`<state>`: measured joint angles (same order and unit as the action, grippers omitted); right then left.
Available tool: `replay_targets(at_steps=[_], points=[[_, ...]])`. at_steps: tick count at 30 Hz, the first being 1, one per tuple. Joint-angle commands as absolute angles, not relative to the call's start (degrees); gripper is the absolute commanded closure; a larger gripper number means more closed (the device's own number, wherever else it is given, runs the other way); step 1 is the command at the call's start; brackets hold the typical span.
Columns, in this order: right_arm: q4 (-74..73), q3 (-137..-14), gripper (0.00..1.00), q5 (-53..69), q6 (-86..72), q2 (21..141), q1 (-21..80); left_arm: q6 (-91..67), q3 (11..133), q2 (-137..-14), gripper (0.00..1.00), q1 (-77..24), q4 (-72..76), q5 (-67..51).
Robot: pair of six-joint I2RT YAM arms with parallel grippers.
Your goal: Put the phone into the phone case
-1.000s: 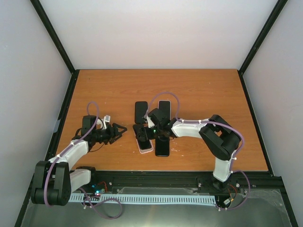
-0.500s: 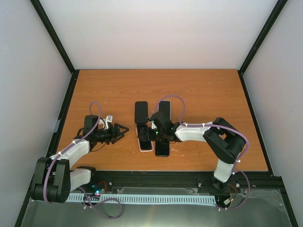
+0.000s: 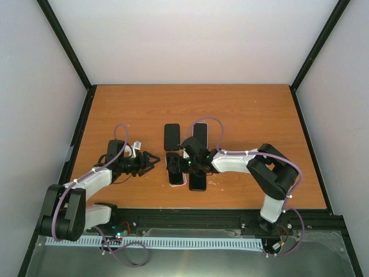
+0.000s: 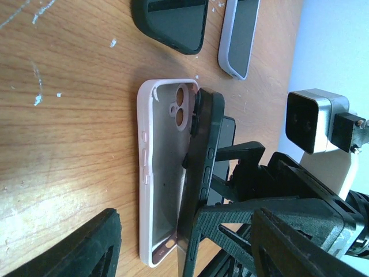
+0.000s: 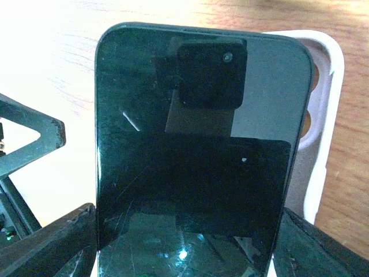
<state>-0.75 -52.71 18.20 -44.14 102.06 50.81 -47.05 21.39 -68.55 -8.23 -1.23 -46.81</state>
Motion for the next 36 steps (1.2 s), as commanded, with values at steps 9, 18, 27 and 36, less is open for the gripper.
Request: replay_targets(at_steps=[9, 18, 27, 36], points=[[-8.58, -55.35, 0.11, 18.36, -45.03, 102.59, 51.90, -47.32, 23.65, -72.42, 0.39, -9.05, 2.16, -46.23], [-9.08, -55.10, 0.45, 15.42, -40.16, 98.40, 50.93, -50.62, 21.21, -73.99, 0.45, -10.18, 6.55, -45.09], [-10.80, -54.82, 0.56, 11.18, -38.06, 98.76, 48.63, -53.90, 21.15, -77.86, 0.55, -13.86, 10.66, -43.87], [-8.68, -54.87, 0.59, 12.58, -38.24, 103.15, 48.16, -53.24, 22.92, -81.44, 0.67, -15.11, 10.82, -41.94]])
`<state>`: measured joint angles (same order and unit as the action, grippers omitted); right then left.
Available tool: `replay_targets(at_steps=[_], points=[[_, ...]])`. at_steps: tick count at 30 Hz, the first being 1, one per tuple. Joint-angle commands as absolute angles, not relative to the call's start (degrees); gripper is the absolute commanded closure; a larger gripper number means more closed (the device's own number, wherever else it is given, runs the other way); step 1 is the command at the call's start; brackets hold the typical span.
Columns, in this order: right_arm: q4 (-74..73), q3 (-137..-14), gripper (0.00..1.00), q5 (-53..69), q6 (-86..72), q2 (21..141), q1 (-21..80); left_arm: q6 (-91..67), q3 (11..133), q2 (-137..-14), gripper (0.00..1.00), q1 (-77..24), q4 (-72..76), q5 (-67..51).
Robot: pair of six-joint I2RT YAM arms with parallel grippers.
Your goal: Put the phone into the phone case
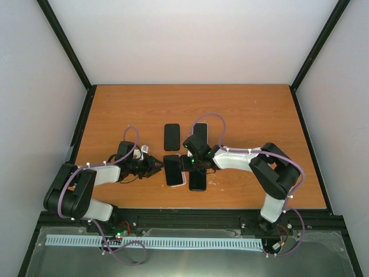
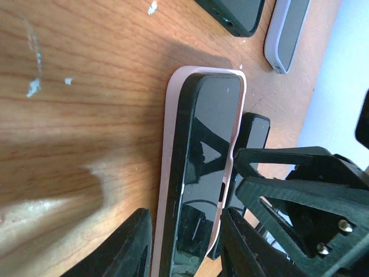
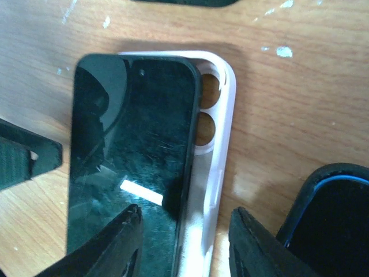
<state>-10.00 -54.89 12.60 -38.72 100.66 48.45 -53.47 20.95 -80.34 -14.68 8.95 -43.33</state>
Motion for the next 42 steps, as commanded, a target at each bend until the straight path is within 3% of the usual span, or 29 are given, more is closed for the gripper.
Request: replay_targets(at_steps=[1, 13, 24, 30, 36, 42], points=[[-8.09, -54.62, 0.61, 13.16, -38.29, 103.48, 48.15, -53.18, 22.94, -81.73, 0.68, -15.18, 10.81, -41.93], [0.61, -52.25, 0.66, 21.17, -42.80, 105.45, 48.16, -53.84, 24.56, -84.67, 0.89, -17.94, 12.03, -41.09], [8.93, -49.56, 0.68, 25.24, -48.16, 105.63, 48.21, -57.40, 25.42, -86.26, 0.93, -21.44, 14.16, -40.87], [12.13, -48.11, 0.68, 27.13, -49.53, 106.46, 48.25, -56.66, 26.21, -84.76, 0.85, -21.75, 10.36, -39.76], [10.87, -45.83, 0.67, 23.34, -50.02, 104.27, 48.22, -53.42, 26.66, -79.35, 0.69, -21.73, 0.91, -34.76], [7.41, -45.91, 0.67, 21.40, -49.31, 103.63, 48.24, -51.12, 27.59, -75.97, 0.64, -21.74, -4.30, -31.30]])
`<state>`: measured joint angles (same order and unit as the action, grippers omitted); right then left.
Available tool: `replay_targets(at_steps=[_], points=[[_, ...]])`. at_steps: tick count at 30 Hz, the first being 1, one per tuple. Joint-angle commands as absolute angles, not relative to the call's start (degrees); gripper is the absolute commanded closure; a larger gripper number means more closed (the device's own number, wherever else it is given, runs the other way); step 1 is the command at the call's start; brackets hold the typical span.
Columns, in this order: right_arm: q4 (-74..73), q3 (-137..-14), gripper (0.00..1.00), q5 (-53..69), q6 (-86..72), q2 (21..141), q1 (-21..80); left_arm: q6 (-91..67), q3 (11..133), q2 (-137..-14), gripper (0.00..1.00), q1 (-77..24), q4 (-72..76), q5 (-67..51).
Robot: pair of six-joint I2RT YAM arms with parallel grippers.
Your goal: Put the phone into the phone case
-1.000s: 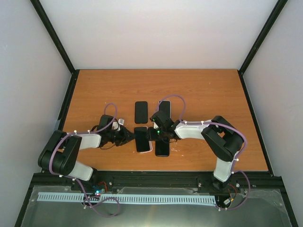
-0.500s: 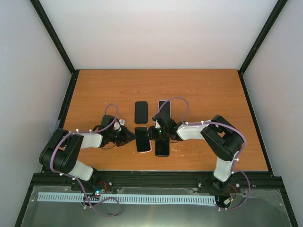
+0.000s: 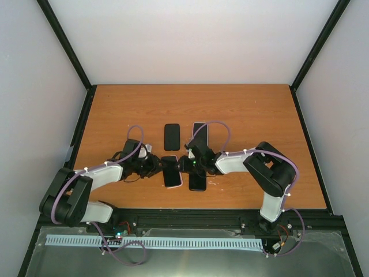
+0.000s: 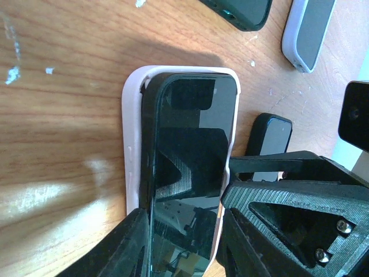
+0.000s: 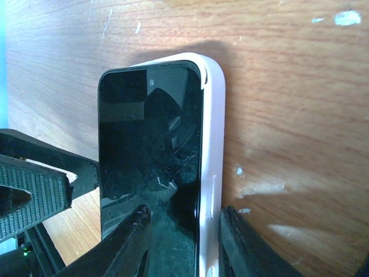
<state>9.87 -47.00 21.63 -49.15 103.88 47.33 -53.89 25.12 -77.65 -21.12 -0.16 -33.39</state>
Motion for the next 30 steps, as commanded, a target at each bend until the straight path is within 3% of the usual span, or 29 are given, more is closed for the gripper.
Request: replay_targets(at_steps=[1, 10, 18, 25, 30], points=[[7.65, -45.58, 0.66, 21.40, -49.65, 103.62, 48.21, -51.04, 27.44, -75.99, 0.63, -21.71, -4.21, -31.55], [5.97, -44.65, 0.63, 20.12, -49.73, 102.47, 48.62, -50.83, 26.32, -73.65, 0.55, -21.71, -5.39, -31.66], [5.47, -44.69, 0.64, 19.52, -50.19, 102.59, 50.13, -53.07, 21.87, -74.88, 0.76, -21.79, 0.67, -35.30], [13.67, -44.03, 0.64, 23.52, -50.61, 102.89, 50.16, -54.55, 19.59, -75.93, 0.93, -21.80, 4.78, -36.92], [17.13, -44.28, 0.64, 26.51, -51.24, 102.26, 50.16, -55.05, 17.89, -75.32, 0.98, -21.80, 7.18, -37.79]])
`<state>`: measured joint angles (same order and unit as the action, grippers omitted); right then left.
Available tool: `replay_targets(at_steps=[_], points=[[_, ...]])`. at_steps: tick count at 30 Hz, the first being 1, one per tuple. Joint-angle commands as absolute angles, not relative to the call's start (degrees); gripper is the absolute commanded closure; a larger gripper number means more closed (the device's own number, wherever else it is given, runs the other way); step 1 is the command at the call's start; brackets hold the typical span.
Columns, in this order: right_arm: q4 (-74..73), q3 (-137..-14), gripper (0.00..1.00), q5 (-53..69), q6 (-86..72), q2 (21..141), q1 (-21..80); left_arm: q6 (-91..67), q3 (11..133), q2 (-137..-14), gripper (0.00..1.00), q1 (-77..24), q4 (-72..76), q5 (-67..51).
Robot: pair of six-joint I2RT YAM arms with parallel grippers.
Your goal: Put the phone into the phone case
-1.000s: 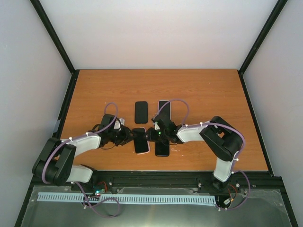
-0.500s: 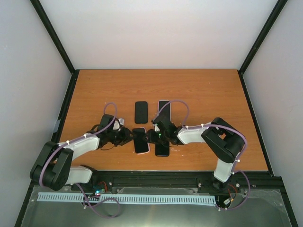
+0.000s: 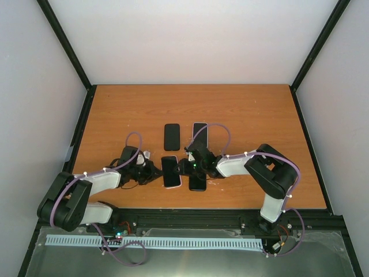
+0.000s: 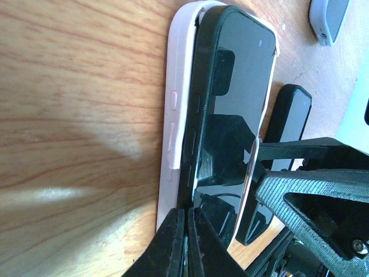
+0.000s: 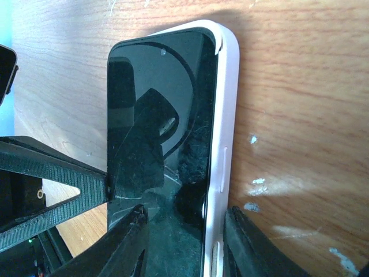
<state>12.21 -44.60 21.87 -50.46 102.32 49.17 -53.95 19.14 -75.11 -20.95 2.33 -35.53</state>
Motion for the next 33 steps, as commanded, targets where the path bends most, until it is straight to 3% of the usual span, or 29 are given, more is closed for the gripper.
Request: replay_targets(at_steps=[1, 20, 33], points=[[17.90, -43.99, 0.64, 26.84, -51.48, 101.88, 50.18, -55.22, 17.40, -75.42, 0.98, -21.80, 7.80, -37.79], [30.81, -41.48, 0.64, 34.19, -58.63, 97.64, 50.19, -58.66, 14.95, -75.08, 0.85, -21.80, 12.76, -41.10], [31.95, -41.16, 0.64, 36.16, -59.09, 100.87, 50.27, -57.67, 15.09, -75.11, 0.82, -21.82, 13.87, -41.56]])
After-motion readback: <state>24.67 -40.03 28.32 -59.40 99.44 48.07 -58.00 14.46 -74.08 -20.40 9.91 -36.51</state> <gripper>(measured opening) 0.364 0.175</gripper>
